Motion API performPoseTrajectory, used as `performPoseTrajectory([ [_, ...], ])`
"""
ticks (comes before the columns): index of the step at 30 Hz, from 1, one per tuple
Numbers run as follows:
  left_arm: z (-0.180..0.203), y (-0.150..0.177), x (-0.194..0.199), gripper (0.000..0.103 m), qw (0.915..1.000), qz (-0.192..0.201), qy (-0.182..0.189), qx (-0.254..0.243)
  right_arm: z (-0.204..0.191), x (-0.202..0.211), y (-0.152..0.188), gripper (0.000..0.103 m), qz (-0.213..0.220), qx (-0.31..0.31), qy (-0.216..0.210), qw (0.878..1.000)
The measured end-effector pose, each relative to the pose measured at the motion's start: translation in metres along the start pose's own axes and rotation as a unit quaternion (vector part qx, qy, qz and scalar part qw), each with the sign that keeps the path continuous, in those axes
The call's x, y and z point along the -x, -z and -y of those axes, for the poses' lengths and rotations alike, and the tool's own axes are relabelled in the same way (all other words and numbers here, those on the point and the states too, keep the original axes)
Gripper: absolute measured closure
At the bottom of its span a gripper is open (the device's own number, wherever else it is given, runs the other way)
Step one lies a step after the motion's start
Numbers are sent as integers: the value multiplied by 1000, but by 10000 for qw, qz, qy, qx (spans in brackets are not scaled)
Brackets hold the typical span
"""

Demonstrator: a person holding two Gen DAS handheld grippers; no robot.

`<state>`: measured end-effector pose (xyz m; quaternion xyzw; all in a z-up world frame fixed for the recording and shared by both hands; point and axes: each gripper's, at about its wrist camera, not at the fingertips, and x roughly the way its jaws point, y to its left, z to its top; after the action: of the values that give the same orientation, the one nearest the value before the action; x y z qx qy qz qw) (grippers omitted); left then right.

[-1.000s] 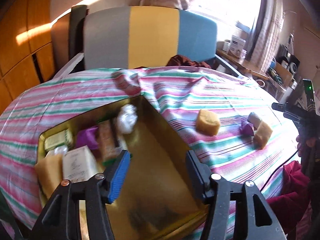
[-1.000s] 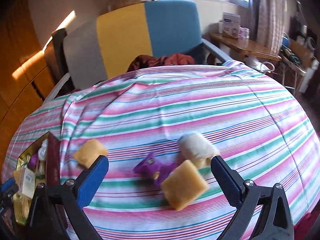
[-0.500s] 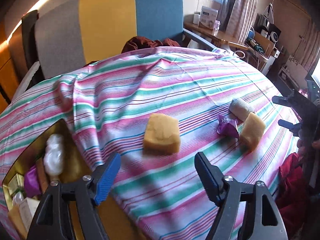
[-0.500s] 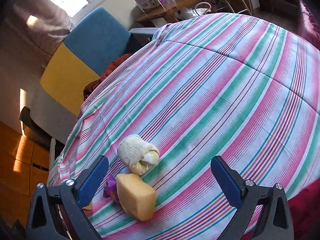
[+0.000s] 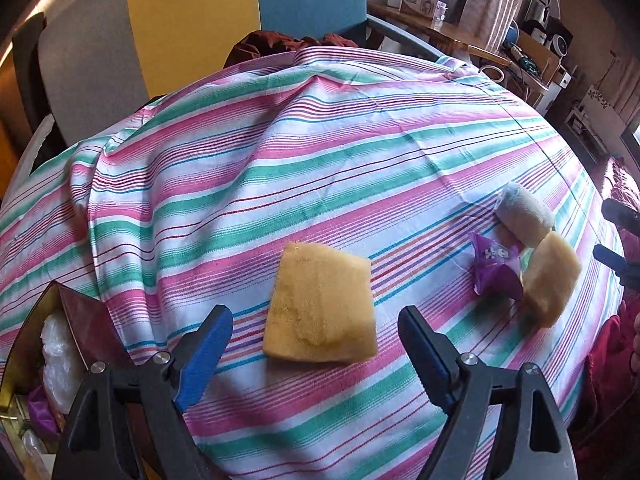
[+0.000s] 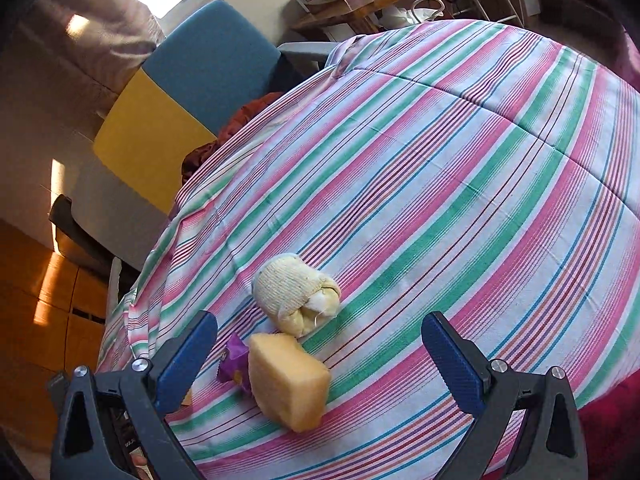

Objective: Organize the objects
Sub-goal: 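Grasp the yellow sponge with the left gripper, then grasp the purple snack packet with the right gripper while the left holds the sponge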

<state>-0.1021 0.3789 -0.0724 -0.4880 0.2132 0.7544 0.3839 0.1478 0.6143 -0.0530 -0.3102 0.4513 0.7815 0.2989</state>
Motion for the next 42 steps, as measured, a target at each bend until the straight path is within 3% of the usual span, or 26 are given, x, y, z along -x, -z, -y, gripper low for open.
performPoseTrajectory([
  [5,-3,-7,-23,17,9995,-245,105,151,-1,-1,0,0,-38,49,11,10000],
  [8,-2,-5,-27,46,9993,-291,-33,230,0,-2,0,0,-43,56,26,10000],
  [10,4,1,-16,47,9991,-189,294,255,0,-2,-1,0,-37,70,53,10000],
  [15,38,31,23,47,9982,252,527,-128,-5,-3,-1,0,-24,226,44,9997],
  [19,58,65,34,47,9970,263,662,-288,-12,-2,1,0,-18,428,71,9991],
  [26,84,123,26,47,9961,204,458,-732,-16,-5,4,0,-88,556,154,9983],
  [27,86,128,28,47,9951,410,382,-808,-17,-5,5,0,-85,600,155,9980],
  [32,84,128,28,47,9941,489,425,-875,-37,-4,13,0,-115,1079,-32,9941],
  [35,84,131,28,47,9934,548,412,-922,-63,-4,24,4,-127,1765,-60,9842],
  [38,84,131,28,47,9929,582,419,-952,-91,-9,39,9,-309,2585,-93,9655],
  [42,85,131,26,47,9926,616,414,-964,-124,-23,57,15,-613,3845,252,9207],
])
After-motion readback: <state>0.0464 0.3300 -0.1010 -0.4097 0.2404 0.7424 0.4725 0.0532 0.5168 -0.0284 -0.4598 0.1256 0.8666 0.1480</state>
